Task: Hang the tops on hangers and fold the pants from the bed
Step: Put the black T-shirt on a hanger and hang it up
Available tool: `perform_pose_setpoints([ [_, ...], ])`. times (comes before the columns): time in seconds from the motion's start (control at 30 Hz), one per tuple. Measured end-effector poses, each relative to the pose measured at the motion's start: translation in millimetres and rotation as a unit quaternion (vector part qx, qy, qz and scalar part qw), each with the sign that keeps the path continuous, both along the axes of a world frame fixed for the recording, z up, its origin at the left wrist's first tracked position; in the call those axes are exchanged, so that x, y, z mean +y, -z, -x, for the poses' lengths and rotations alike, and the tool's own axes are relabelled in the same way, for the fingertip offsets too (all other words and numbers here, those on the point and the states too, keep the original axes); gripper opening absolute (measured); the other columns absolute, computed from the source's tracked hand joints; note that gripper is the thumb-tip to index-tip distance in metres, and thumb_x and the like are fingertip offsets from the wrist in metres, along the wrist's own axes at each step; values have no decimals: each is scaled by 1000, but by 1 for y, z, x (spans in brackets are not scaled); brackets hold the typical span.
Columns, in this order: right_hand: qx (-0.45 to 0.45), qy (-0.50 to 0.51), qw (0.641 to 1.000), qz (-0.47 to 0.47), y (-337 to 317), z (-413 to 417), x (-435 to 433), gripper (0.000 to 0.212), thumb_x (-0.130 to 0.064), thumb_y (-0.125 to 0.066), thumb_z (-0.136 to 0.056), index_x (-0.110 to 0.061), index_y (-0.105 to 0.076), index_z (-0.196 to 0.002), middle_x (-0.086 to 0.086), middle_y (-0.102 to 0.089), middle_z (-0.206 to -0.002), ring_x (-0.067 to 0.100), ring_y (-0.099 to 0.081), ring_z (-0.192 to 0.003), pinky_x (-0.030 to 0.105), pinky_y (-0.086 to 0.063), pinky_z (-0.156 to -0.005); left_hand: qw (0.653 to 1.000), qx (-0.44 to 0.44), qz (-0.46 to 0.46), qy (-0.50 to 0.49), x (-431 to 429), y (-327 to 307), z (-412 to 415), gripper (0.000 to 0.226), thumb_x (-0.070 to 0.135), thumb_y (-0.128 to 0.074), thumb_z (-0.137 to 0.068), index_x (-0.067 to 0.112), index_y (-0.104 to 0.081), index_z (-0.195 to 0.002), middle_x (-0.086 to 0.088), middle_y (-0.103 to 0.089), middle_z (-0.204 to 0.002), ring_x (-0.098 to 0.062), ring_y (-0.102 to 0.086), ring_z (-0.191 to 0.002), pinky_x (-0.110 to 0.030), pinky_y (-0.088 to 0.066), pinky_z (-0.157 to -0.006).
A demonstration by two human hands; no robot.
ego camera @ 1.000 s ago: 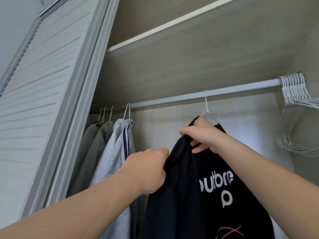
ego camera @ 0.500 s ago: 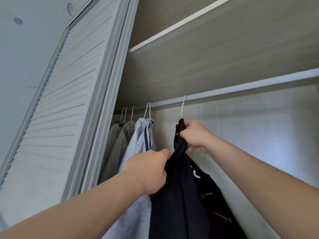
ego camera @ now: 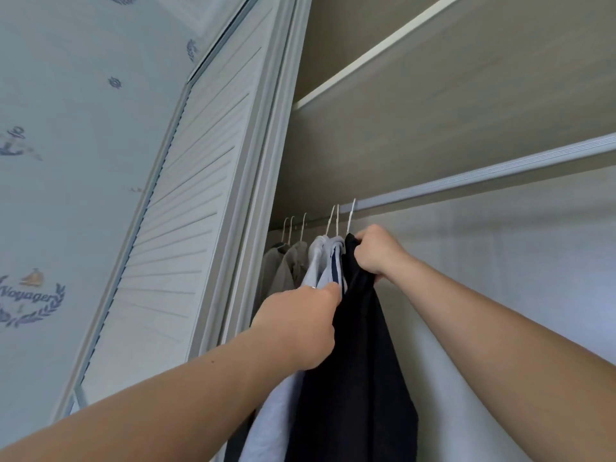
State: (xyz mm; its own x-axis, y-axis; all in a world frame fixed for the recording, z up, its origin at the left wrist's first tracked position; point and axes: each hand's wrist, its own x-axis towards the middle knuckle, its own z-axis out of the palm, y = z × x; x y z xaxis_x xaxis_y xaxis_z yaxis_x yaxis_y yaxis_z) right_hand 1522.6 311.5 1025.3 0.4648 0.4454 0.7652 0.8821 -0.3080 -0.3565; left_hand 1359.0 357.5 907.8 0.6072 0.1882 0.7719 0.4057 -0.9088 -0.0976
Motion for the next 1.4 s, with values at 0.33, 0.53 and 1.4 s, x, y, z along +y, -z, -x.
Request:
perform_pose_setpoints([
  [0.33,26,-64,997,19,18,-6,12,19,-6,-48,-93,-8,-59,-108,17,-65,-100,39,-67,-82,39,-56,-58,999,14,32,-14,19,5,1,14,19,-47,-95,22,-48,-108,2,-60,-82,-22,-62,-74,-32,-45,-57],
  [0.53,6,-153,988,23,80,4,-15,68,-34,-56,-98,-24,-22,-157,1,-36,-158,21,-37,-144,41,-33,-117,999,-18,19,-20,21,29,38,16,43,-45,-98,27,-43,-102,6,-56,-104,-17,-53,-91,-34,-46,-71],
  [1.4,-169,-582,737,300,416,619,-85,75,-82,-2,-80,-57,15,-148,-25,20,-162,3,25,-148,49,9,-123,805,-34,262,-532,-208,362,685,75,81,6,-84,50,15,-151,16,20,-164,-12,29,-148,-45,6,-124],
])
